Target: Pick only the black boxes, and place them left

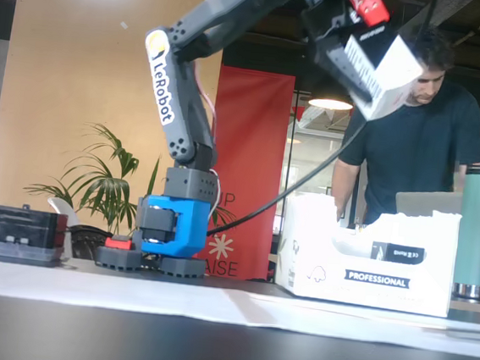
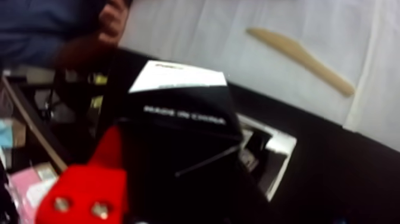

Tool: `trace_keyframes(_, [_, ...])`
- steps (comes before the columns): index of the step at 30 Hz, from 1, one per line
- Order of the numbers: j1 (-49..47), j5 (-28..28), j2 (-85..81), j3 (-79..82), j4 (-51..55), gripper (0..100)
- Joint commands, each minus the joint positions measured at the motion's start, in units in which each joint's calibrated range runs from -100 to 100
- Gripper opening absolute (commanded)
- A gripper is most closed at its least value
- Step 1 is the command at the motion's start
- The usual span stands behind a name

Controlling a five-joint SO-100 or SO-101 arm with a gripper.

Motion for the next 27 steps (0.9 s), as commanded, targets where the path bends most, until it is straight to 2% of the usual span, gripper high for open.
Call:
trace_keyframes(1, [-8.6,-0.29,-11.01,9.1,0.02,11])
trace_keyframes(15, [-30.51,-6.03,-11.64,34.37,-0.85,11])
trace_keyframes(19, [-30.94,-8.81,-6.98,37.21,-7.85,11])
trace_keyframes(21, [-30.77,-9.13,-3.82,36.32,-9.36,17])
trace_keyframes(25, [-30.68,-8.66,1.31,33.39,-9.6,34])
trace_keyframes(27, [-30.6,-8.45,2.66,32.07,-9.52,39])
